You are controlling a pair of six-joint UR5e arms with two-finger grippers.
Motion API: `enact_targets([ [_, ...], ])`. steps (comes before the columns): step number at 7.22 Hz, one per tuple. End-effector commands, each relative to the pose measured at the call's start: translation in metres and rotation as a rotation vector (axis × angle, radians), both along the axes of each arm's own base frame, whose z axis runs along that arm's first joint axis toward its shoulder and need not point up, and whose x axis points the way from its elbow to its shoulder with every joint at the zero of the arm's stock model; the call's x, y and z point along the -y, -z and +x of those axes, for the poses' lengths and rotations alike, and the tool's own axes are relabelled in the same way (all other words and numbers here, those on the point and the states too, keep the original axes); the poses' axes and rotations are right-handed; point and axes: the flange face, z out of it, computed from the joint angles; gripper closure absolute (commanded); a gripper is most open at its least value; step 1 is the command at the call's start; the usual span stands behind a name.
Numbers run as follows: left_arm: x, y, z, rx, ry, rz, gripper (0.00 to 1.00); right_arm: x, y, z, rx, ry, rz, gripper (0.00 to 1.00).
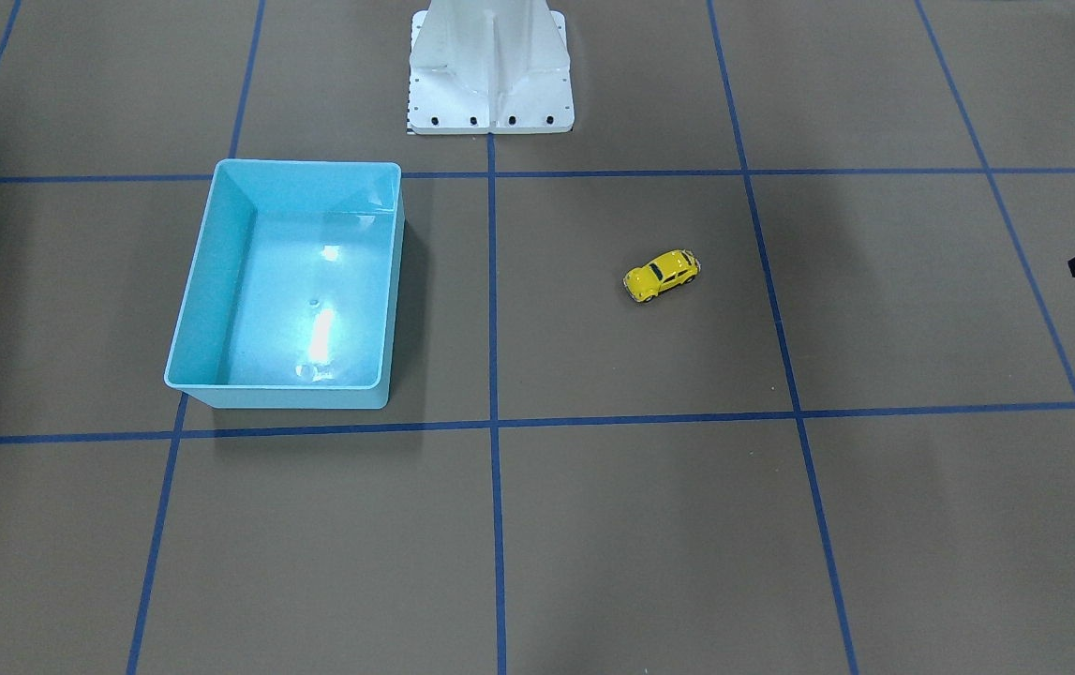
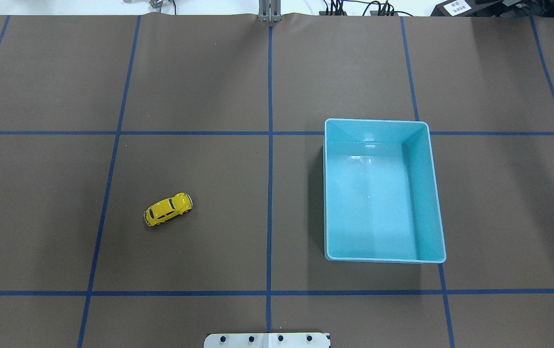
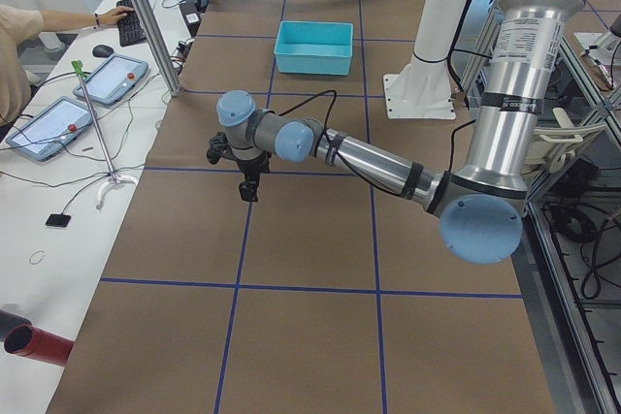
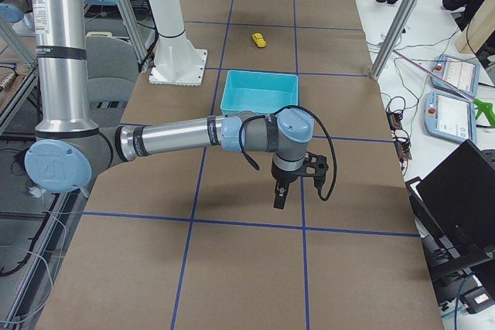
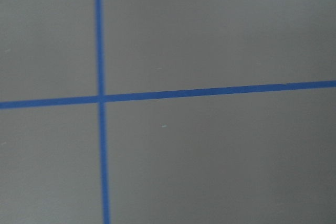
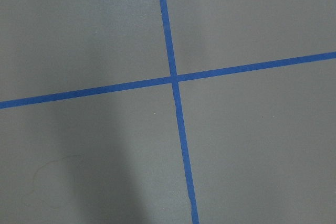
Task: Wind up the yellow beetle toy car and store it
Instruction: 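Move the left gripper down over the yellow beetle toy car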
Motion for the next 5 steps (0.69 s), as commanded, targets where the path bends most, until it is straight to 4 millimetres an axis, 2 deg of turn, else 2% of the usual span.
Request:
enact_targets([
  [1, 0.004, 0.053, 0.080, 0.001, -0.113, 0.091, 0.00, 0.002, 0.006, 0.000, 0.004, 0.000, 0.011, 0.00],
  [2, 0.003, 0.077, 0.119, 0.060, -0.145, 0.165, 0.00, 0.002, 0.005, 0.000, 0.004, 0.000, 0.010, 0.00],
  [3, -0.006, 0.082, 0.146, 0.091, -0.179, 0.199, 0.00, 0.002, 0.006, -0.001, 0.007, 0.000, 0.011, 0.00],
  [4, -0.017, 0.076, 0.169, 0.133, -0.220, 0.191, 0.00, 0.003, 0.008, -0.001, 0.007, 0.000, 0.014, 0.00],
  [5, -0.028, 0.083, 0.180, 0.144, -0.244, 0.183, 0.00, 0.003, 0.008, -0.001, 0.007, 0.000, 0.014, 0.00],
])
